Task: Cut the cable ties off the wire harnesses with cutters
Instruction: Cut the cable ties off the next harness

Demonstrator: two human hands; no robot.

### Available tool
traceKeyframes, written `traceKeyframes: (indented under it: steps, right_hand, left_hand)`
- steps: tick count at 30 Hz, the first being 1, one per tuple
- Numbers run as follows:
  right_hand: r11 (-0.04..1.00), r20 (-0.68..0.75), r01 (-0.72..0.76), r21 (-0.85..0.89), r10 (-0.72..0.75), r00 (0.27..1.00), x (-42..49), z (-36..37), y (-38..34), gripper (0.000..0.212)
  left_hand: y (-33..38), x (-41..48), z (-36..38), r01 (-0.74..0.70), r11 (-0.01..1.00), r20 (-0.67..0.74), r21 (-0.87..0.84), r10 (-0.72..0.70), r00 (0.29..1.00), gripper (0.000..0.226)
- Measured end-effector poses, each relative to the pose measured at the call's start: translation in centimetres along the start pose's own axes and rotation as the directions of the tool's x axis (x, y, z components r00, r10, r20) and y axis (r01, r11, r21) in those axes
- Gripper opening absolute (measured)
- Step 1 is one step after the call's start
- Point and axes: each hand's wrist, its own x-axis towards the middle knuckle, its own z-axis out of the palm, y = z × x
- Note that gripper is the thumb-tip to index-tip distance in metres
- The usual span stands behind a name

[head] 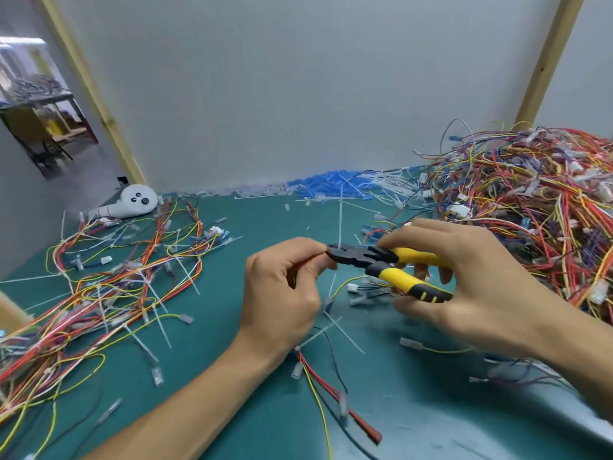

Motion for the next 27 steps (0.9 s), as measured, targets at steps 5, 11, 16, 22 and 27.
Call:
traceKeyframes:
  steps: [5,11,16,22,27]
  right_hand:
    - [0.999,0.017,0.025,0.023,-0.026,1.000,-0.1,0.2,-0.2,0.039]
    - [0.999,0.048,0.046,0.020,-0.047,0.998,-0.1,-0.3,-0.3,0.042]
    - [0.999,0.073,0.053,-0.007,-0.053,0.996,0.0,-0.8,-0.3,0.037]
    - [0.998,0.078,0.014,0.057,-0.019,0.997,0.0,-0.5,-0.5,0.027]
    - [0.998,0.100,-0.007,0.057,0.001,0.995,-0.1,-0.4,-0.3,0.020]
  left_hand:
    - [0.4,0.0,-0.4,-0.057,0.991,0.006,0.120,0.057,0.998,0.019]
    - [0.4,-0.3,-0.9,-0.112,0.979,0.043,0.172,0.106,0.993,0.016]
    - [0.5,-0.4,-0.9,-0.106,0.984,0.042,0.140,0.101,0.994,0.017]
    - [0.7,-0.4,-1.0,-0.087,0.991,0.088,0.106,0.078,0.993,0.021]
    - [0.8,-0.5,-1.0,-0.092,0.991,0.098,0.100,0.083,0.992,0.019]
